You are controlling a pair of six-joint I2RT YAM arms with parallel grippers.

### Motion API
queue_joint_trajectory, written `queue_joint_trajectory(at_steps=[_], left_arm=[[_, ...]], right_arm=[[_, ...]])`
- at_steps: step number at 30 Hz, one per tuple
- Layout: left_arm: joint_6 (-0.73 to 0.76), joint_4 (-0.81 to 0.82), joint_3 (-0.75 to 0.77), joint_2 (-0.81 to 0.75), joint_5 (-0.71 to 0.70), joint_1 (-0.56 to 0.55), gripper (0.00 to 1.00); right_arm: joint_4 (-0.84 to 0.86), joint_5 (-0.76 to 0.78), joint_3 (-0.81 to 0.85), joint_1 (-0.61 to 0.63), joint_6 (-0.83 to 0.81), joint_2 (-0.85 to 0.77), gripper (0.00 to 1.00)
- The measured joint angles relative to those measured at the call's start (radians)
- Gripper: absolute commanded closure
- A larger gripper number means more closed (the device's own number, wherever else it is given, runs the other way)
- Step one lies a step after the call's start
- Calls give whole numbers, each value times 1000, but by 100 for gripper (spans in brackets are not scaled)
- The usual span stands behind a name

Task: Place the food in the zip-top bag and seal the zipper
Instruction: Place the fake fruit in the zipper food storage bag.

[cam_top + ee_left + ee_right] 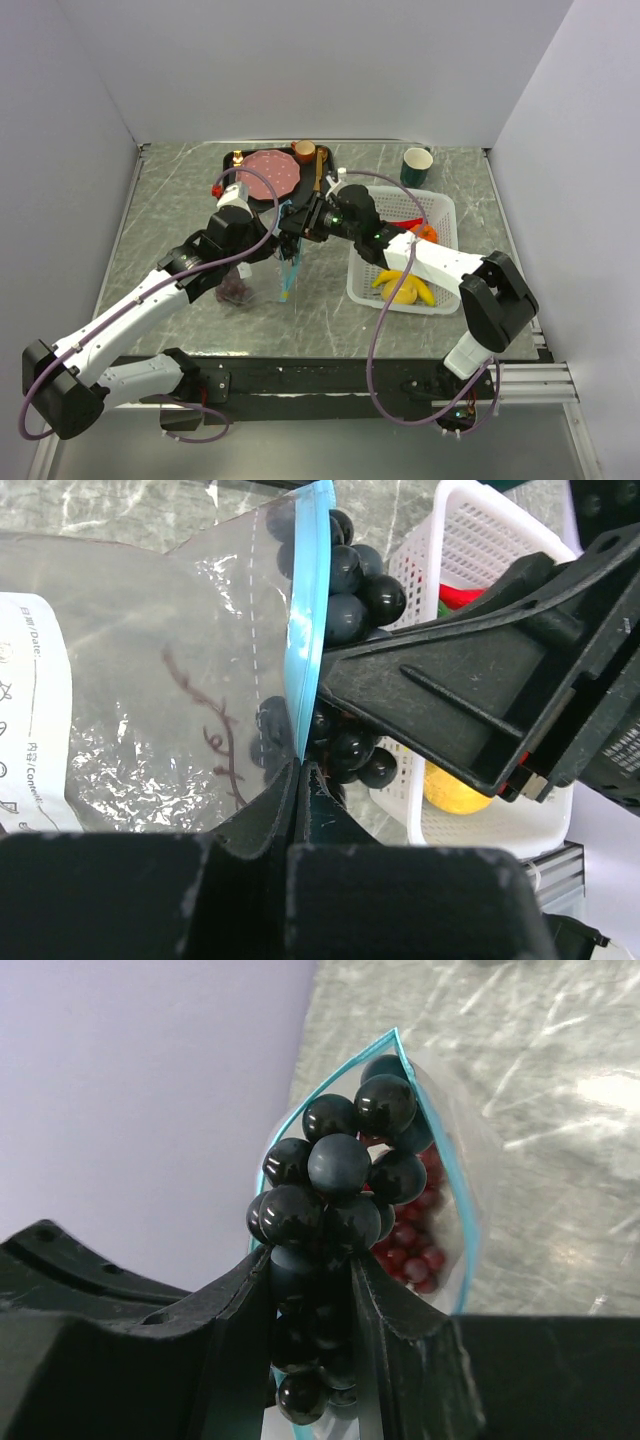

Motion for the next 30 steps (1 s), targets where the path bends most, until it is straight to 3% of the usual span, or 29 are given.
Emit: queue_joint_trajectory(at_steps=[9, 22, 27, 30], left_arm=[[2, 4, 0, -9, 4, 0, 99], [-2, 4, 0, -79, -25, 0, 99], [-2, 5, 0, -61, -23, 0, 99], [-3, 6, 0, -58, -21, 0, 99]], right_arm=[[20, -58, -14, -6, 34, 33, 66], [-55, -55, -5, -3, -43, 57, 60], [-113, -39, 38, 10, -105, 73, 51], [-154, -28, 61, 20, -148, 74, 34]])
